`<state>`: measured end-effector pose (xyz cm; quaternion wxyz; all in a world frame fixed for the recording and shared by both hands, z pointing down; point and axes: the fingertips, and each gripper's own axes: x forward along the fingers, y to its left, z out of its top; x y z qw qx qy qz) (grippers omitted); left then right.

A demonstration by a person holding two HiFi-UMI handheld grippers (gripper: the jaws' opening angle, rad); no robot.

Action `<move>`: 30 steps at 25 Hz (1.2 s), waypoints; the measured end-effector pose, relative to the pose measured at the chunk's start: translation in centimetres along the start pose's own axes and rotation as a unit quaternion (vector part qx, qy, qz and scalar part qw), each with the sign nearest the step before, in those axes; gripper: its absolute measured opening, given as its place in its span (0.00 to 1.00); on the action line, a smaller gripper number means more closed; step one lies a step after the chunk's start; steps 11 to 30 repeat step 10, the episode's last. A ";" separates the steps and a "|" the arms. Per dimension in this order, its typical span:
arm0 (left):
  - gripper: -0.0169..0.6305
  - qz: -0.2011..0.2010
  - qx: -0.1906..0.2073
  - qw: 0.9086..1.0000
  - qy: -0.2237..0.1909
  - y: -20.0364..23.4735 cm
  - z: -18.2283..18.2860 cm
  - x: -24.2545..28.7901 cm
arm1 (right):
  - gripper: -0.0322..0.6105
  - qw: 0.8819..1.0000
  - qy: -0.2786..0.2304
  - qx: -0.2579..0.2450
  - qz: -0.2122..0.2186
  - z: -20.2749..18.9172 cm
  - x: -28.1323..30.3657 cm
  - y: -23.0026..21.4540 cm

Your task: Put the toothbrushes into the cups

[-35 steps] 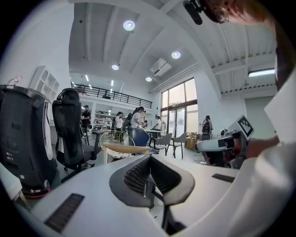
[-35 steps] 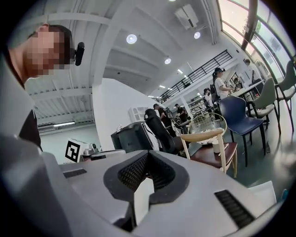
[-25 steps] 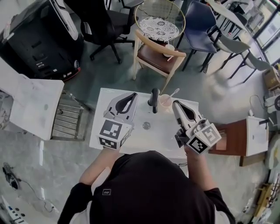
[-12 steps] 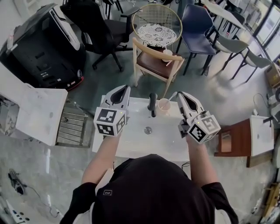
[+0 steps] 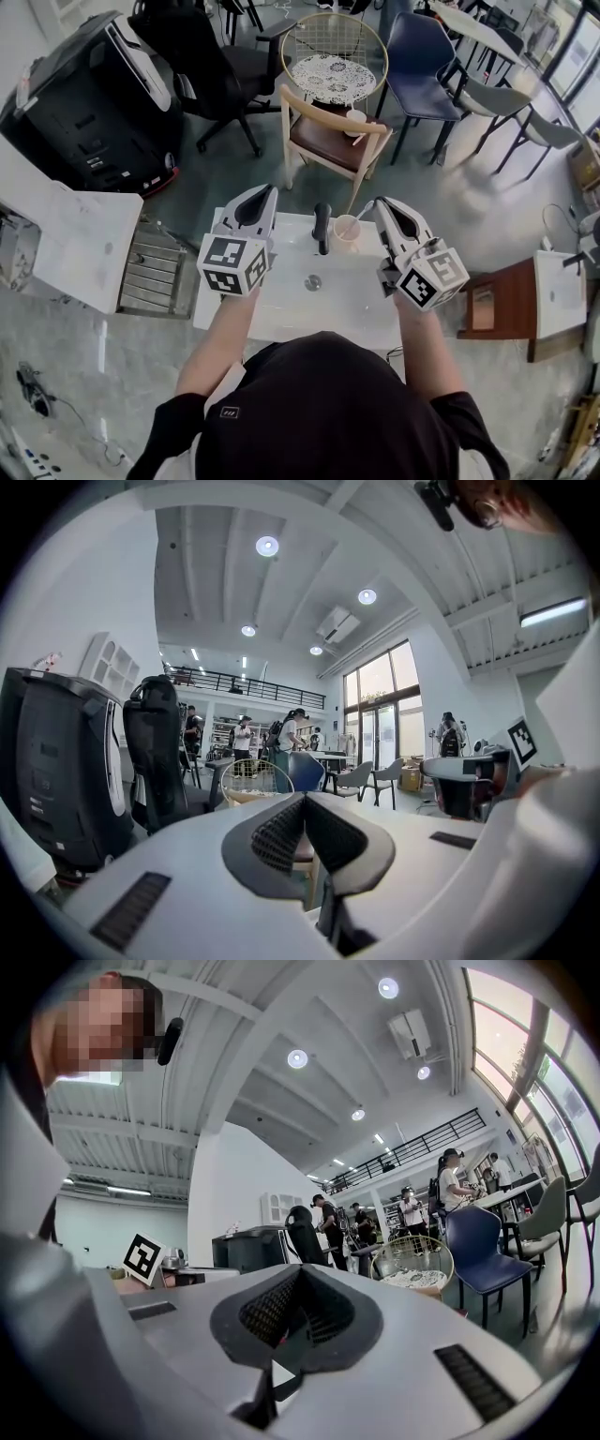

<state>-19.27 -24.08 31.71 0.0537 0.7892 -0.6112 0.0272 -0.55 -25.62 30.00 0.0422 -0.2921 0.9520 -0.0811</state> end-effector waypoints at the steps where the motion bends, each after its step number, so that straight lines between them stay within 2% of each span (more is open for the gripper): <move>1: 0.05 0.000 0.000 1.000 -0.001 -0.1 0.0 0.1 | 0.09 1.000 0.000 0.001 0.003 -0.2 0.0 -0.1; 6: 0.05 -0.004 0.002 1.000 -0.003 -0.7 0.3 0.7 | 0.09 1.000 -0.008 0.007 -0.016 0.4 -0.4 -0.7; 10: 0.05 -0.006 0.004 1.000 -0.004 -1.2 0.9 0.9 | 0.09 1.000 -0.010 0.000 -0.010 1.6 -0.3 -0.4; 30: 0.05 -0.006 0.004 1.000 -0.004 -1.2 0.9 0.9 | 0.09 1.000 -0.010 0.000 -0.010 1.6 -0.3 -0.4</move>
